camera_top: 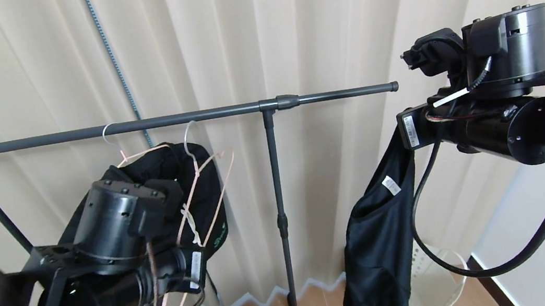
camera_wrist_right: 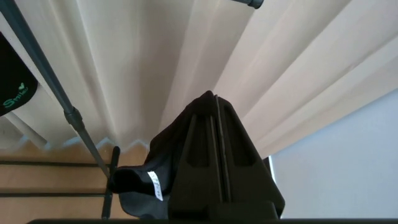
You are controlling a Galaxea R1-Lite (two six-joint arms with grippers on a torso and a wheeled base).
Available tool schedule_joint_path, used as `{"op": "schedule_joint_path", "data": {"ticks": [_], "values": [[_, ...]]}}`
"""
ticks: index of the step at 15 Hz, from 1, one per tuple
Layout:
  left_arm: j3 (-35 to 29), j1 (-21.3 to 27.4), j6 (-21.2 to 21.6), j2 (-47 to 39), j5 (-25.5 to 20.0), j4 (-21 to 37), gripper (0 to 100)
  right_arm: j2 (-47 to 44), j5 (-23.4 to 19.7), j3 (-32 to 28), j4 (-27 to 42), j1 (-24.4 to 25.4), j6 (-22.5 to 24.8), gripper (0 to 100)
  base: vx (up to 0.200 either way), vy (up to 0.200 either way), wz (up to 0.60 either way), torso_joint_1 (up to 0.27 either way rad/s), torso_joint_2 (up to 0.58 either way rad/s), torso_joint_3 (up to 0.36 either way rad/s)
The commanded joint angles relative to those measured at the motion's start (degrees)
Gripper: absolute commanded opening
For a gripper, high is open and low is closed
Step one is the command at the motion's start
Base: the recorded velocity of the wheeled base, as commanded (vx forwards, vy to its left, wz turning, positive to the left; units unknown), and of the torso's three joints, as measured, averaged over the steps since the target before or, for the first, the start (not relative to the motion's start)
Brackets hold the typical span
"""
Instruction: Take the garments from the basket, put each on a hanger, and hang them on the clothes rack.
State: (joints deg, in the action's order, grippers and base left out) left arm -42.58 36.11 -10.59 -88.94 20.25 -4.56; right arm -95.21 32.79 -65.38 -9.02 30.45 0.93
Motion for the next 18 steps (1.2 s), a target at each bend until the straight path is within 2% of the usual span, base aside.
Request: {"op": "schedule_joint_path", "data": {"ticks": [1,4,5,8,10,11,15,18], "values": [[8.83,-0.07,3.12,10.72,-3.46,0.08,0,0.02,-0.01,0.08,-0.03,0.05,0.04,0,0.0,0.0,0.0,0.0,0.0,0.0],[14.11,-0.51,6.55,16.08,-5.4,0.08,0,-0.24,-0.01,0.08,-0.03,0.05,0.04,0,0.0,0.0,0.0,0.0,0.0,0.0],[15.25,-0.6,7.69,17.49,-7.42,0.08,0,-0.15,-0.01,0.08,-0.03,0.05,0.04,0,0.0,0.0,0.0,0.0,0.0,0.0],[16.39,-2.62,11.65,19.42,-16.03,-0.1,0,0.11,-0.01,0.08,-0.03,0.05,0.04,0,0.0,0.0,0.0,0.0,0.0,0.0],[15.86,-5.26,14.81,17.4,-24.73,-1.07,0,-0.06,-0.01,0.08,-0.03,-0.04,0.13,0,0.0,0.0,0.0,0.0,0.0,0.0],[15.6,-5.79,16.22,15.64,-28.33,-3.53,0,0.2,-0.01,0.25,-0.03,-0.04,0.13,0,0.0,0.0,0.0,0.0,0.0,0.0],[16.04,-5.26,17.1,8.52,-36.33,-15.92,0,0.02,0.25,0.16,-0.03,-1.27,1.97,0,0.0,0.0,0.0,0.0,0.0,0.0],[16.48,-5.17,17.1,7.38,-38.18,-17.33,0,-0.06,0.34,0.25,-0.03,-1.45,1.97,0,0.0,0.0,0.0,0.0,0.0,0.0]]}}
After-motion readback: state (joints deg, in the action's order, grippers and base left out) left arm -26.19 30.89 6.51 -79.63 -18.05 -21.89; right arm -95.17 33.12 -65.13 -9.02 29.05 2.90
